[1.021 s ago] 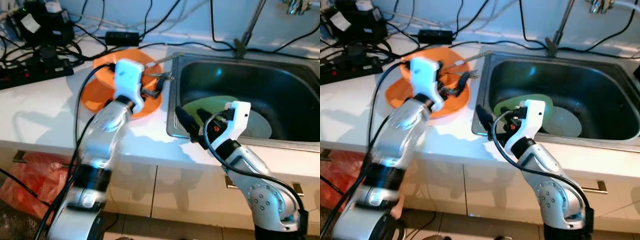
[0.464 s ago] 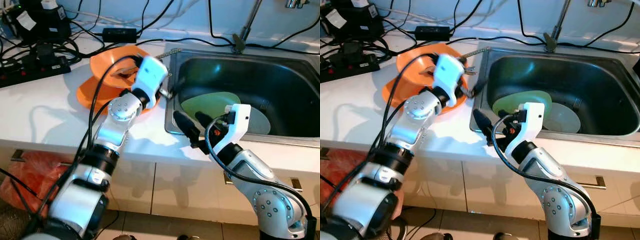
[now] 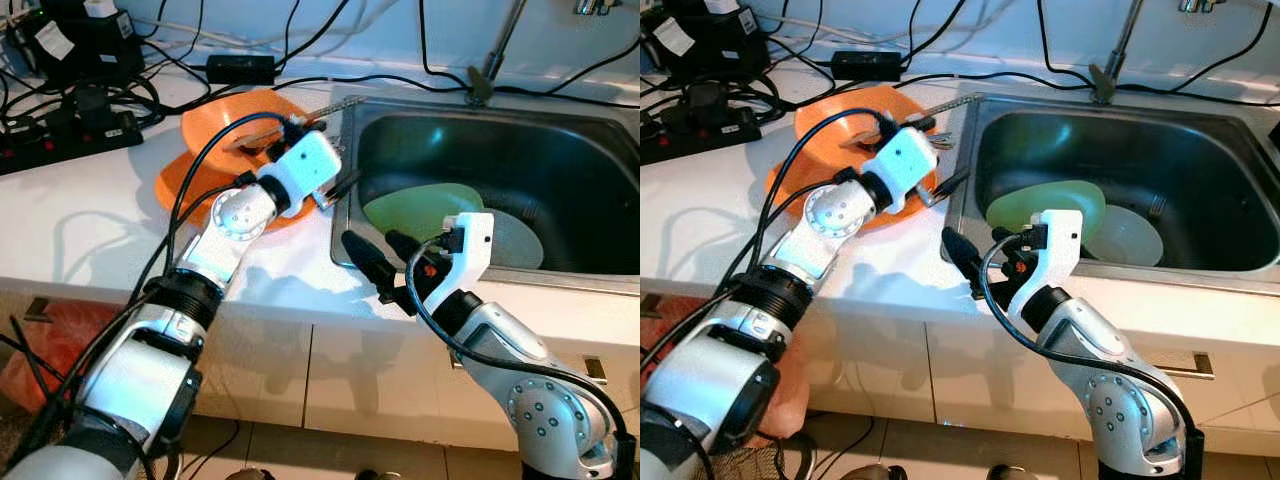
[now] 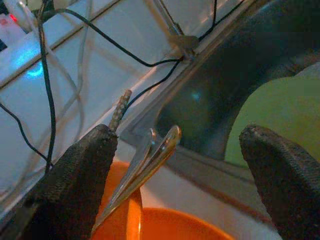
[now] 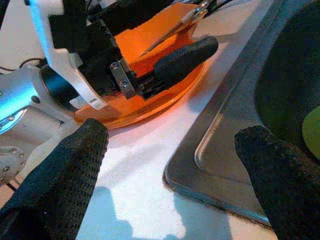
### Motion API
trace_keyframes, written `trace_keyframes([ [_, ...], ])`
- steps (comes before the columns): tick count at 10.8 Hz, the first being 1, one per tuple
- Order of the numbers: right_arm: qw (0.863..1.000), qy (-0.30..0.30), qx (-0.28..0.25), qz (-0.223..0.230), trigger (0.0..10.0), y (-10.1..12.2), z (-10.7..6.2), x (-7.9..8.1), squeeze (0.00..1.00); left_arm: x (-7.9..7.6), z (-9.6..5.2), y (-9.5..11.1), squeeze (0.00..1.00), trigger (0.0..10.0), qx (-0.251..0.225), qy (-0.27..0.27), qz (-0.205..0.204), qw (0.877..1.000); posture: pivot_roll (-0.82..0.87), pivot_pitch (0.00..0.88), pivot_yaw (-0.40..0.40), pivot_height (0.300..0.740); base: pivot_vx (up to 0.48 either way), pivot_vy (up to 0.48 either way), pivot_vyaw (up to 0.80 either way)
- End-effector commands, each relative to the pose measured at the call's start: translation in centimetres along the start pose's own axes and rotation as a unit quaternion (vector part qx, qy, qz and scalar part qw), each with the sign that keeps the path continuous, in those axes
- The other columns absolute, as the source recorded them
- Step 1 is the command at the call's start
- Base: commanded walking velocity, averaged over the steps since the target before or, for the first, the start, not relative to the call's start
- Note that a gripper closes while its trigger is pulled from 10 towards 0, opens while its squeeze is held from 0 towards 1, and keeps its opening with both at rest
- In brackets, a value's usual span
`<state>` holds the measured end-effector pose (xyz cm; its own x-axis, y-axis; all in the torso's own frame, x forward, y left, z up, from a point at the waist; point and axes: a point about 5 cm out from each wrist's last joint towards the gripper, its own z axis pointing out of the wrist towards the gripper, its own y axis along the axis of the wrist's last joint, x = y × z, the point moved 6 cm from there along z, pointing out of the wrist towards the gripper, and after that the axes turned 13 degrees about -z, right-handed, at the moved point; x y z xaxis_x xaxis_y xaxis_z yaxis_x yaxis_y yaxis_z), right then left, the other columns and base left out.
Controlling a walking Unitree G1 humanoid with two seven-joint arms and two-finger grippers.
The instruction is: Kitchen organization
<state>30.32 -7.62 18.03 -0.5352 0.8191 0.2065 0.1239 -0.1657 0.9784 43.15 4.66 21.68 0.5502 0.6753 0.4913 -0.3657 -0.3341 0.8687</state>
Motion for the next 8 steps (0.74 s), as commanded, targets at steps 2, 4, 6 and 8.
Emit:
trace_keyframes([
  [2, 1.000, -0.003, 0.003, -0.005, 10.0, 0.1, -0.3, 0.1, 0.00, 0.2, 0.5, 1.2, 0.00, 10.0, -0.022, -0.008, 0.035, 0.999, -0.05, 0.103, -0.017, 0.740, 0.000, 0.000, 0.00],
  [4, 1.000, -0.009, 0.001, -0.006, 10.0, 0.3, -0.3, -0.2, 0.00, 0.2, 0.6, 1.2, 0.00, 3.8, -0.024, -0.012, 0.051, 0.998, -0.05, 0.104, -0.014, 0.740, 0.000, 0.000, 0.00],
  [6, 1.000, -0.019, 0.013, -0.015, 10.0, 0.0, -0.4, -0.5, 0.00, 0.1, 0.7, 1.3, 0.00, 0.2, -0.028, -0.021, 0.056, 0.998, -0.05, 0.105, -0.013, 0.740, 0.000, 0.000, 0.00],
  [8, 0.998, -0.055, 0.023, -0.035, 10.0, -0.1, -0.4, -1.9, 0.00, 0.0, 0.8, 1.3, 0.00, 10.0, -0.027, -0.026, 0.060, 0.997, -0.06, 0.105, -0.014, 0.740, 0.000, 0.000, 0.00],
])
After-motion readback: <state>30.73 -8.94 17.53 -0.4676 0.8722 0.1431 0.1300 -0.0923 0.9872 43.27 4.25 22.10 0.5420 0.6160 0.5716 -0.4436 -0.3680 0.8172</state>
